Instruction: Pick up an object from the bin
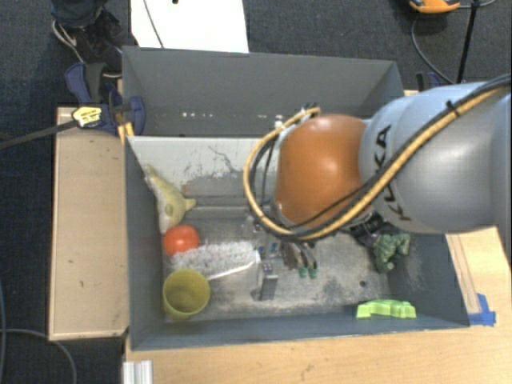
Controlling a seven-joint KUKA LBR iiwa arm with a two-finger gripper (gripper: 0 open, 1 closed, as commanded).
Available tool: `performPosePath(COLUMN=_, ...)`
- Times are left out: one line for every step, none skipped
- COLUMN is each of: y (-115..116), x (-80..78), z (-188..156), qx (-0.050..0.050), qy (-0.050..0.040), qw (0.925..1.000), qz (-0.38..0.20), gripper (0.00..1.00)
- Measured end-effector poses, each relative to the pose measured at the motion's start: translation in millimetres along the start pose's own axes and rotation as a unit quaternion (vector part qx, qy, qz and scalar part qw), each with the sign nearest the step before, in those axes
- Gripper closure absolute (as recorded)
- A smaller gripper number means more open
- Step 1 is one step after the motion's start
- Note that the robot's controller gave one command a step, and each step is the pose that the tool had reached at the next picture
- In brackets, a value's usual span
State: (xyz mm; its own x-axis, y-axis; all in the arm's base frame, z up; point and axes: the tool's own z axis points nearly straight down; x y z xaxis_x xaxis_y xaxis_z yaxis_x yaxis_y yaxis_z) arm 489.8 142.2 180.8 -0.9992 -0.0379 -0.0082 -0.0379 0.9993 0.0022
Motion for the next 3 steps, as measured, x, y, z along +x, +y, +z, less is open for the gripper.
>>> performPosePath(y=-12, x=-10.5, z=75, qx=0.0, qy=0.0006, qw=0.9965, qz=-0.084, gripper=0.0)
performPosePath(y=-33, x=-0.9, z=85, qx=-0.001, qy=0.0032, qw=0.9977, qz=-0.067, gripper=0.0)
performPosePath(y=-44, x=-32.0, z=71, qx=0.001, qy=0.0035, qw=1.0, qz=0.005, gripper=0.0)
